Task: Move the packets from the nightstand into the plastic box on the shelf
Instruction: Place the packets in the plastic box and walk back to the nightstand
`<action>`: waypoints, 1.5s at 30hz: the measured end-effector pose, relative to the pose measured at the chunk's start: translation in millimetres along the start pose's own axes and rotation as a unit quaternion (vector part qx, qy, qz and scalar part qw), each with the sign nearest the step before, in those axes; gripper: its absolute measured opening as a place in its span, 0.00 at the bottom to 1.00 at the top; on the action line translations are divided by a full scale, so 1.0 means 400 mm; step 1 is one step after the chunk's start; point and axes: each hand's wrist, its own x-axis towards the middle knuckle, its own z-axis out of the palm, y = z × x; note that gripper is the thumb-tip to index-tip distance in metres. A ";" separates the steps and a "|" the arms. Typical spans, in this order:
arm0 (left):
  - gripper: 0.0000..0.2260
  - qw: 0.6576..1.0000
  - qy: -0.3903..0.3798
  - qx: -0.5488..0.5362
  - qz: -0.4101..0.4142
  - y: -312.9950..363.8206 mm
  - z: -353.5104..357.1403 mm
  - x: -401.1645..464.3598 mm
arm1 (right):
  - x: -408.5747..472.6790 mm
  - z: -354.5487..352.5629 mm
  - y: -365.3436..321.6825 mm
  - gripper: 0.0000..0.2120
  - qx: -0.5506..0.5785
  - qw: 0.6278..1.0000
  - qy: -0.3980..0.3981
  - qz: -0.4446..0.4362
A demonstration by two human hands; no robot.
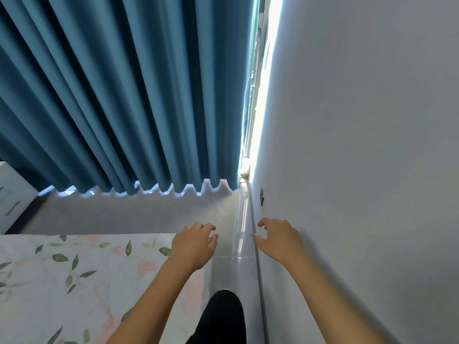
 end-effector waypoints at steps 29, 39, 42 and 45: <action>0.20 0.987 0.011 -0.070 -0.146 -0.444 -0.326 1.396 | 1.624 -0.184 -0.341 0.20 -0.083 0.987 -0.039 -0.130; 0.18 0.943 0.070 -0.078 -0.316 -0.759 -0.441 1.630 | 2.077 -0.135 -0.742 0.23 -0.139 0.921 -0.089 -0.354; 0.18 0.914 0.072 -0.099 -0.386 -0.864 -0.475 1.597 | 2.128 -0.093 -0.908 0.22 -0.141 0.883 -0.105 -0.434; 0.18 0.881 0.077 -0.110 -0.454 -0.972 -0.502 1.541 | 2.151 -0.030 -1.077 0.21 -0.139 0.852 -0.137 -0.486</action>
